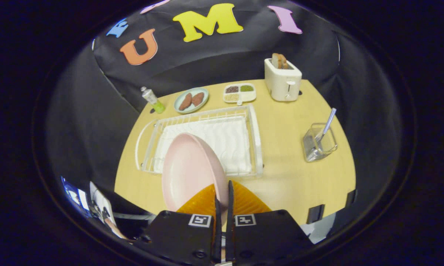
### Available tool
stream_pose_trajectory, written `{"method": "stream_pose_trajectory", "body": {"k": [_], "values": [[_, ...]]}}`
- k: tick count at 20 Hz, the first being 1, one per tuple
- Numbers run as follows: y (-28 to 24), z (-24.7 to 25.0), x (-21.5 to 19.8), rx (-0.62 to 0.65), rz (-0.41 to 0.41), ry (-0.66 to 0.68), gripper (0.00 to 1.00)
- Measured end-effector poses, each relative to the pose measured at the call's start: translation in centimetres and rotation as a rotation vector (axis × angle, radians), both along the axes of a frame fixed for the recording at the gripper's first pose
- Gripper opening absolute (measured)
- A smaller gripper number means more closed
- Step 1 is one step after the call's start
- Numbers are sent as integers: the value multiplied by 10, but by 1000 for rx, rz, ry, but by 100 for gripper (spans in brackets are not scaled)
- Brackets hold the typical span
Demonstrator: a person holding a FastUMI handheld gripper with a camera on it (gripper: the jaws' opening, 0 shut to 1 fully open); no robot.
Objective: Take the plate from the dish rack, then take the spoon from the basket and place it into the plate.
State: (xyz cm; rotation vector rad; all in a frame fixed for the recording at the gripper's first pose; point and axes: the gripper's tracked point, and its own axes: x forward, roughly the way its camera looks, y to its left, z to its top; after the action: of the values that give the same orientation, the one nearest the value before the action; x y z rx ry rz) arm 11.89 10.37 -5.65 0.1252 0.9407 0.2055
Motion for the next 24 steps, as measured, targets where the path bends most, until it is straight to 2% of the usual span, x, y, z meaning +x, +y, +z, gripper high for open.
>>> {"method": "stream_pose_trajectory", "body": {"k": [4, 9, 12, 17, 21, 24], "values": [[-23, -65, -12, 14, -6, -4, 10], [-20, -131, -20, 199, 11, 52, 10], [-22, -157, -23, 209, 14, 83, 11], [-17, -169, -11, 252, 47, 51, 12], [-22, -179, -2, 225, 33, 4, 17], [-39, -184, 7, 138, -5, -54, 21]]}}
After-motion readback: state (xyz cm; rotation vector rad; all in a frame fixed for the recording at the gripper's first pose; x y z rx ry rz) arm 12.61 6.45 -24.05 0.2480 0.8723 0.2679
